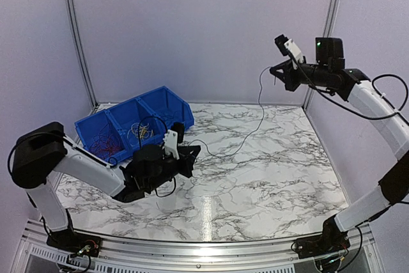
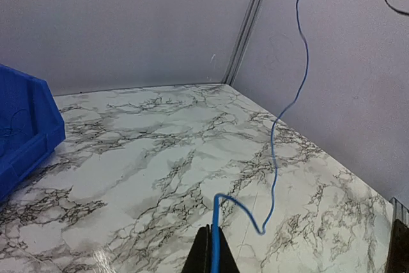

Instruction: Untangle the cables

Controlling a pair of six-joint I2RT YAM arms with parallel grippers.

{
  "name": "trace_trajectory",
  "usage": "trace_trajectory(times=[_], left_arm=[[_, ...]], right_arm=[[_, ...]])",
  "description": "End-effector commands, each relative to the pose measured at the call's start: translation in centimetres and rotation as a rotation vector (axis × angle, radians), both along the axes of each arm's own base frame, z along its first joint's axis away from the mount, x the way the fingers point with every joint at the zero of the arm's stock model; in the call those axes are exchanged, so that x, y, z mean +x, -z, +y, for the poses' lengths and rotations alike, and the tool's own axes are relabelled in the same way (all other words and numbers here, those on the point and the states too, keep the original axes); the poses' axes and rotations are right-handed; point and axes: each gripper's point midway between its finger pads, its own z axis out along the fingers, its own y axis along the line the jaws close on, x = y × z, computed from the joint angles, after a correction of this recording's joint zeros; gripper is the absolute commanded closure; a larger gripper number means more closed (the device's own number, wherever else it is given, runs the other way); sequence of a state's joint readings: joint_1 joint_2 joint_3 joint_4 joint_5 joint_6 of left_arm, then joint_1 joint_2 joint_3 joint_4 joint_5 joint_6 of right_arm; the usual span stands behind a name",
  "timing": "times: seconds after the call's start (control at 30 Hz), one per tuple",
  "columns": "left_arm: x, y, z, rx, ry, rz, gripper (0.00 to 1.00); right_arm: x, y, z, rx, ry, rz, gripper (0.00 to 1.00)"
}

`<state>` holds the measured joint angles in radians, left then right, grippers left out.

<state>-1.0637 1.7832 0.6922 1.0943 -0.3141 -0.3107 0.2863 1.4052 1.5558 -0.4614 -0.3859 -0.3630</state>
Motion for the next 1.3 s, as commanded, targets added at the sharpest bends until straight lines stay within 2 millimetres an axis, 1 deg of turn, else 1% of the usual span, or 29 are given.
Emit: trace_trajectory(times=[0.0,0.03,0.07,0.13,0.17,0.2,0.27,0.37,0.43,0.47,0.57,0.67,0.77,0.87,0.9,0.93,0.97,1.0,1.03,1.07,1.1,1.13,1.17,1.2,1.23,1.27], left_arm=[[3.2,0.3,1.8,0.198,-0.038,0.146,1.0],[4.1,-0.3,2.5,0.208,-0.061,0.161,1.0],[5.4,-1.4,3.2,0.206,-0.089,0.165,1.0],[7.3,-2.9,4.2,0.227,-0.123,0.176,1.0],[8.4,-3.7,4.7,0.234,-0.144,0.174,1.0],[9.4,-4.1,5.2,0.245,-0.165,0.176,1.0],[11.4,-5.1,6.2,0.254,-0.203,0.181,1.0],[14.6,-6.1,7.7,0.272,-0.267,0.206,1.0],[16.5,-6.5,8.7,0.277,-0.297,0.215,1.0],[17.3,-6.6,9.1,0.273,-0.312,0.219,1.0],[19.7,-7.4,10.7,0.251,-0.351,0.217,1.0],[22.0,-8.3,12.3,0.219,-0.389,0.209,1.0],[24.8,-9.4,13.8,0.18,-0.415,0.19,1.0],[27.5,-10.4,14.3,0.156,-0.4,0.167,1.0],[28.3,-10.6,14.5,0.154,-0.401,0.165,1.0],[29.2,-10.8,14.8,0.15,-0.407,0.161,1.0],[30.1,-10.9,15.2,0.145,-0.411,0.157,1.0],[30.8,-11.1,15.4,0.14,-0.41,0.153,1.0],[31.5,-11.2,15.6,0.136,-0.408,0.149,1.0],[32.1,-11.3,15.8,0.137,-0.408,0.146,1.0],[32.6,-11.2,16.0,0.143,-0.412,0.145,1.0],[32.9,-10.8,16.2,0.153,-0.413,0.151,1.0],[33.1,-10.1,16.3,0.163,-0.408,0.163,1.0],[33.2,-9.6,16.2,0.173,-0.4,0.173,1.0],[33.3,-9.1,16.1,0.183,-0.394,0.178,1.0],[33.2,-8.5,16.1,0.19,-0.39,0.187,1.0]], right_arm=[[0.5,4.4,0.0,-0.022,-0.005,0.072,1.0],[0.5,5.7,0.2,-0.024,-0.018,0.103,1.0],[0.6,6.9,0.5,-0.024,-0.03,0.134,1.0],[0.8,8.7,1.4,-0.008,-0.071,0.196,1.0],[1.1,9.4,1.8,0.001,-0.087,0.228,1.0],[1.7,10.6,2.5,0.005,-0.104,0.27,1.0],[2.7,11.8,3.9,0.008,-0.127,0.32,1.0],[4.0,13.4,6.9,-0.007,-0.162,0.359,1.0],[4.7,14.1,9.3,-0.026,-0.19,0.368,1.0],[5.2,14.0,10.5,-0.029,-0.201,0.359,1.0],[6.2,14.8,14.1,-0.013,-0.24,0.374,1.0],[7.7,15.5,17.5,0.015,-0.287,0.375,1.0],[9.4,16.3,21.1,0.036,-0.326,0.36,1.0],[11.4,16.8,24.4,0.062,-0.345,0.302,0.99],[12.1,16.8,25.3,0.08,-0.342,0.276,0.98],[12.9,17.6,26.3,0.095,-0.335,0.254,0.98],[13.5,16.9,27.0,0.12,-0.328,0.21,0.98],[14.1,17.4,27.7,0.133,-0.319,0.186,0.97],[14.6,17.4,28.3,0.145,-0.31,0.15,0.94],[15.1,17.4,28.9,0.145,-0.3,0.112,0.87],[15.2,17.3,29.4,0.136,-0.297,0.073,0.77],[15.1,17.8,29.9,0.117,-0.302,0.055,0.66],[14.7,18.3,30.2,0.096,-0.32,0.052,0.57],[14.1,18.8,30.4,0.08,-0.338,0.071,0.52],[13.6,19.4,30.1,0.057,-0.35,0.109,0.48],[13.1,19.6,29.7,0.036,-0.359,0.131,0.46]])
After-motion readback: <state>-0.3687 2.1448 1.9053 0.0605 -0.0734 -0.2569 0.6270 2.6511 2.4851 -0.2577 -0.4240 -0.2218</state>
